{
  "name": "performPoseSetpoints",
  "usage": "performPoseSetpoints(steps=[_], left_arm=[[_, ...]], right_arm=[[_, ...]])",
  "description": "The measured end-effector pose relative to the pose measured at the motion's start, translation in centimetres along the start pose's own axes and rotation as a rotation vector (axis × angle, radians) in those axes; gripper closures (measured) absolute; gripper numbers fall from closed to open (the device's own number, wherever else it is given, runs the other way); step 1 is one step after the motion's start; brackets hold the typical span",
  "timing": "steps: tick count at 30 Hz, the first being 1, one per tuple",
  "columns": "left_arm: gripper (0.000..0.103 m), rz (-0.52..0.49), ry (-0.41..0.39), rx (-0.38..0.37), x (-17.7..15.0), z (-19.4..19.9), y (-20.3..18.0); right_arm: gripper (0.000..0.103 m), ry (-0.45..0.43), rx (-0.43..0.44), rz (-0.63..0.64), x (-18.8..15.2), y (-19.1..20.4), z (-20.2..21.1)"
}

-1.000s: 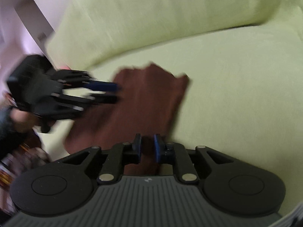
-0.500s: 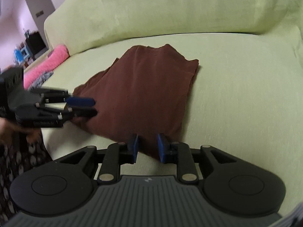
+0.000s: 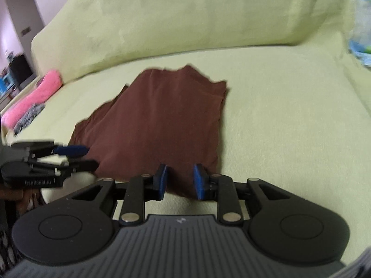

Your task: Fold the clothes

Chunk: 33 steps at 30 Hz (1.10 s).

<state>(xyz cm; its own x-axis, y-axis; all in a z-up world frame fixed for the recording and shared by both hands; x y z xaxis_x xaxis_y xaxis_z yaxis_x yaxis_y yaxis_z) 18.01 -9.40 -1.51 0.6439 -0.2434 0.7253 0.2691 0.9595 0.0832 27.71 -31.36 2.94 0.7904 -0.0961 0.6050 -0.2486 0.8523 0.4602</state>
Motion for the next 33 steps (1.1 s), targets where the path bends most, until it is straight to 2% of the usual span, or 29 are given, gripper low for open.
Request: performPoseSetpoints(steps=[2, 4, 8, 11, 14, 16, 18, 20, 22, 25, 29, 31, 33], left_arm=[[0.034, -0.012, 0.001, 0.009, -0.2, 0.2, -0.5], [0.034, -0.018, 0.002, 0.024, -0.4, 0.5, -0.9], [0.033, -0.008, -0.011, 0.032, -1.0, 1.4, -1.6], [0.026, 0.004, -0.004, 0.04, -2.1, 1.7, -2.0], [0.023, 0.026, 0.018, 0.051, -3.4, 1.6, -2.5], [0.017, 0.014, 0.007, 0.078, -3.9, 1.9, -2.9], [0.004, 0.027, 0.01, 0.106, -4.4, 1.8, -3.0], [0.001, 0.041, 0.012, 0.126, -4.8, 1.8, -3.0], [0.001, 0.033, -0.005, 0.151, -5.3, 1.9, -3.3], [0.001, 0.018, -0.02, 0.167, -5.6, 1.9, -3.5], [0.001, 0.038, 0.02, 0.206, -5.2, 2.3, -2.7], [0.001, 0.092, 0.034, 0.212, -5.3, 2.2, -1.4], [0.001, 0.092, 0.019, 0.203, -5.6, 2.3, -1.2]], right_arm=[[0.08, -0.031, -0.019, -0.03, -0.6, 0.3, 0.6], [0.074, -0.045, -0.039, -0.044, -1.4, 0.7, 1.1], [0.07, -0.073, -0.094, -0.052, -3.3, 1.5, 2.0], [0.06, -0.075, -0.132, -0.041, -4.3, 1.8, 2.3], [0.049, -0.061, -0.173, -0.017, -5.3, 1.9, 2.0], [0.044, -0.048, -0.21, 0.011, -5.9, 1.9, 1.5], [0.043, -0.033, -0.248, 0.035, -6.2, 1.8, 0.9], [0.04, -0.03, -0.257, 0.035, -6.3, 1.7, 0.6], [0.028, -0.033, -0.26, 0.032, -6.3, 1.7, 0.4], [0.017, -0.032, -0.268, 0.036, -6.7, 2.1, -0.2], [0.007, -0.028, -0.29, 0.086, -7.5, 3.3, -1.2], [0.0, -0.025, -0.293, 0.098, -7.8, 3.7, -1.6], [0.0, -0.023, -0.297, 0.104, -7.8, 3.9, -1.9]])
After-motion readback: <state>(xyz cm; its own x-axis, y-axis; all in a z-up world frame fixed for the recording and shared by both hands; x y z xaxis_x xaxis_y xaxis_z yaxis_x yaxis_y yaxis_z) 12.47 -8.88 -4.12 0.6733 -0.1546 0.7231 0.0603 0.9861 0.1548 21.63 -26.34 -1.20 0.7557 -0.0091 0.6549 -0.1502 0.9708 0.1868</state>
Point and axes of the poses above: each gripper's, at about its wrist camera, not at the fingertips, and z roughly against the way its jaws point, y to its left, x to its top, the point moved 3 cm from there along -z, roughly the way its jaws point, and after that the axes turned 12 degrees about -z, right-handed, at the moved point
